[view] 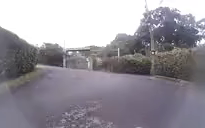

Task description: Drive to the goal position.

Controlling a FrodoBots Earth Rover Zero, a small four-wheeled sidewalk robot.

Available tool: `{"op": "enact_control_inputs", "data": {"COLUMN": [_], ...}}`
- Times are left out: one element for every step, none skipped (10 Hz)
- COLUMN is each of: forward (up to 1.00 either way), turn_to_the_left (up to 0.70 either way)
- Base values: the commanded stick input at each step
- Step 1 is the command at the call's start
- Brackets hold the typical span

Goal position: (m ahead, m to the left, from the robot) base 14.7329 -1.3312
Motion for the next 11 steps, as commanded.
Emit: {"op": "enact_control_inputs", "data": {"forward": [0.5, 0.5, 0.5, 0.5, 0.5, 0.5, 0.5, 0.5, 0.5, 0.5, 0.5], "turn_to_the_left": [0.0, 0.0, 0.0, 0.0, 0.0, 0.0, 0.0, 0.0, 0.0, 0.0, 0.0]}}
